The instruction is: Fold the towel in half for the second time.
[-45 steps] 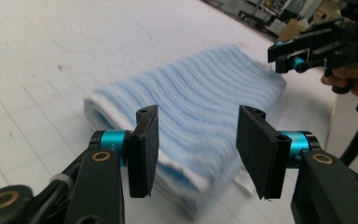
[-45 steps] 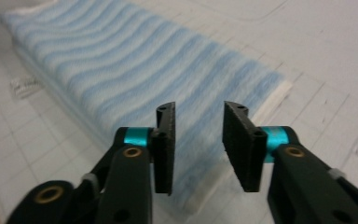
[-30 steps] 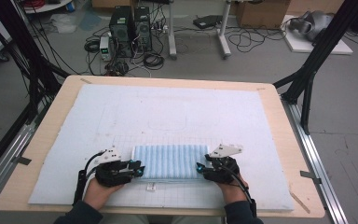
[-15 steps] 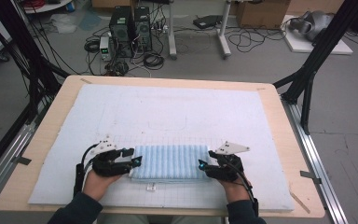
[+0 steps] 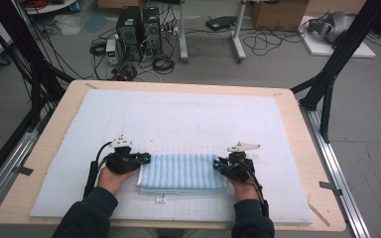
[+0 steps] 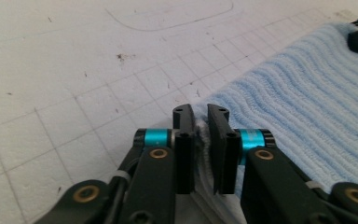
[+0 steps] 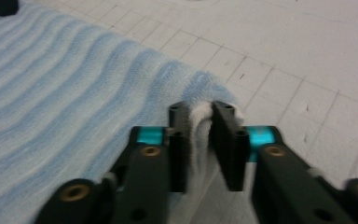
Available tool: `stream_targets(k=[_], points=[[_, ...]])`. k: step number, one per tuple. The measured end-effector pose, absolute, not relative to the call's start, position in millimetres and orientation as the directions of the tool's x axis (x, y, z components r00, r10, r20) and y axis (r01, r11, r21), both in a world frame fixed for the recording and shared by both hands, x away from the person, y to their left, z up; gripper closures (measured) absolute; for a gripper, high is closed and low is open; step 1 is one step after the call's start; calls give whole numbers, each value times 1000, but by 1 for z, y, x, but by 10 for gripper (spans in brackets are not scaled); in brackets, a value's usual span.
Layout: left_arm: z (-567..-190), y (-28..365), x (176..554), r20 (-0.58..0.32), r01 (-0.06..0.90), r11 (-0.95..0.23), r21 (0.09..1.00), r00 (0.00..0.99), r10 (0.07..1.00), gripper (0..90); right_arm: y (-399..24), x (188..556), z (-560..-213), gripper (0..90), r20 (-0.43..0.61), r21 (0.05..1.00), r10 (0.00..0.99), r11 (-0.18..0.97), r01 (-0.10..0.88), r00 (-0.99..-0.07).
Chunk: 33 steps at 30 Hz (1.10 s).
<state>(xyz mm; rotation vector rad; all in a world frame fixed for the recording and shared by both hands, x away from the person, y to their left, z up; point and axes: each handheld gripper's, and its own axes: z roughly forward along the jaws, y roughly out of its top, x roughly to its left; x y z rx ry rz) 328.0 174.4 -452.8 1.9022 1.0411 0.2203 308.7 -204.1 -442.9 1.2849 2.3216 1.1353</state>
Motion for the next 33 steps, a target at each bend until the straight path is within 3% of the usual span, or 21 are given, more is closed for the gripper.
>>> stream_targets(k=[7,11,15,19,23,28,33], points=[[-448,167,335,-215,568,-254,783,630,746,834,-201,297,-441,821,71,743,816,340,576,-574],[-447,169,334,-227,574,-233,785,616,754,801,-206,300,-439,601,55,759,835,321,566,-547],[-447,173,329,-232,579,-189,793,575,784,454,-214,300,-433,461,39,784,842,308,539,-538],[-443,177,319,-240,538,-149,830,585,775,267,-223,299,-427,325,26,808,845,297,510,-534],[-437,187,309,-263,476,-93,875,628,733,203,-232,295,-417,207,20,830,836,292,475,-549],[-428,202,300,-262,415,-39,909,643,720,197,-241,286,-398,132,-33,849,826,320,420,-563],[-423,208,288,-234,362,-29,932,661,713,197,-248,281,-388,115,-50,863,816,326,386,-576]])
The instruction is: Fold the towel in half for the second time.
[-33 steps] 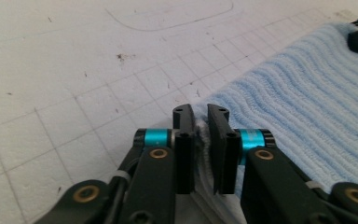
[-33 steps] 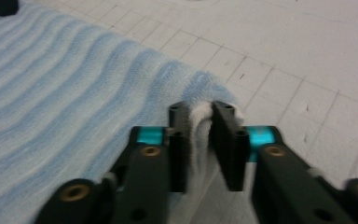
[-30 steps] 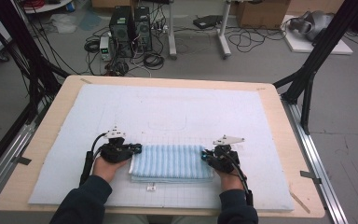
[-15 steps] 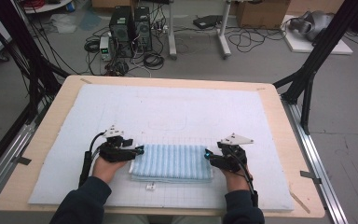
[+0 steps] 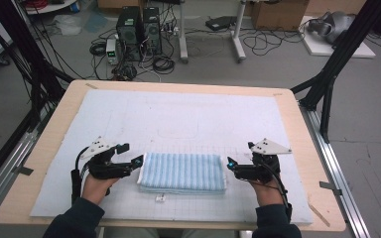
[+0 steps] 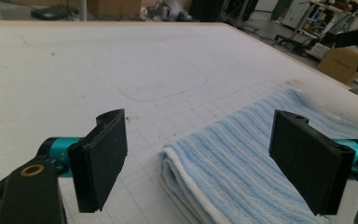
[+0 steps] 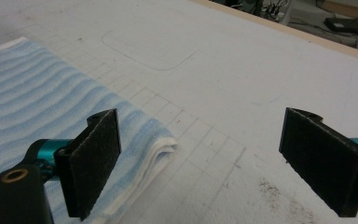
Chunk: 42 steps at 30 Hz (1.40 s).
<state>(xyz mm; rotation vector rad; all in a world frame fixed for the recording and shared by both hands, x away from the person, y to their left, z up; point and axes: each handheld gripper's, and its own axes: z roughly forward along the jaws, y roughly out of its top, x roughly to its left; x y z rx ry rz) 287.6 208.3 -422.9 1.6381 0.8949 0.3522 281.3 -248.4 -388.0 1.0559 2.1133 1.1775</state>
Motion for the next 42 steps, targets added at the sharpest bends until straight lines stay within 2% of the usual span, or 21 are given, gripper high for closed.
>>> stream_targets(k=[14,42], points=[[-411,220,277,-221,310,7,951,663,715,200,-263,270,-388,110,-24,889,818,281,362,-575],[-408,223,269,-212,309,-1,951,655,725,207,-261,263,-394,110,-19,890,815,278,362,-578]])
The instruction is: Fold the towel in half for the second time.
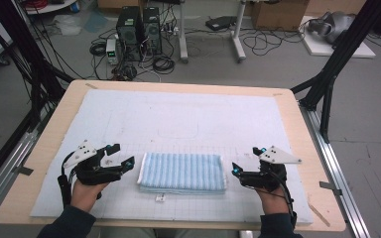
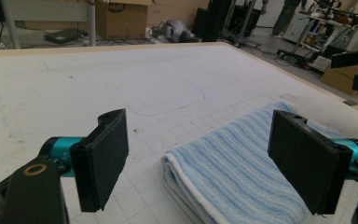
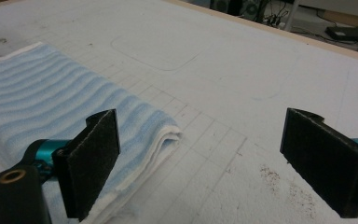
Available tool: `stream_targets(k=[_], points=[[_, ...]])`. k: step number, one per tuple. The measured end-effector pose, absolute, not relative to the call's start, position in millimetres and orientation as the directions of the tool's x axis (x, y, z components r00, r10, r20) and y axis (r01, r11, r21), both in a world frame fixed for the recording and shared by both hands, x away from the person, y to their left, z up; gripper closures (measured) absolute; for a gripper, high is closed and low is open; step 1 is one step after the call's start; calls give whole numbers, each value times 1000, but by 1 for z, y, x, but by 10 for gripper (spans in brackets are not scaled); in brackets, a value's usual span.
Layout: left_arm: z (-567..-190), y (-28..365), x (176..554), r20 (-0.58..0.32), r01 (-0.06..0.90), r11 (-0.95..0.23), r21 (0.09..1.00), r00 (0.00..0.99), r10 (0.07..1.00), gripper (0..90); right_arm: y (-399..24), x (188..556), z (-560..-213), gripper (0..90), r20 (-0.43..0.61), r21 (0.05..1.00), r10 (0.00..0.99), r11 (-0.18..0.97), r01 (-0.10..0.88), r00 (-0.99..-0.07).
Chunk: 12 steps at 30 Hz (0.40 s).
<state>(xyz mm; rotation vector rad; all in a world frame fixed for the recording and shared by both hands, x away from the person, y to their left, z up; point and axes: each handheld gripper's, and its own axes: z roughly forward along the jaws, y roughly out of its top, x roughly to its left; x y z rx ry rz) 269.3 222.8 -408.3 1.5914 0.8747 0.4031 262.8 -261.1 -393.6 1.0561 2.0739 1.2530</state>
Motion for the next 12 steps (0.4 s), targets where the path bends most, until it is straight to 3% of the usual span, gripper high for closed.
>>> stream_targets(k=[12], points=[[-409,224,271,-215,310,4,951,652,727,208,-262,261,-394,110,-13,891,821,269,366,-571]])
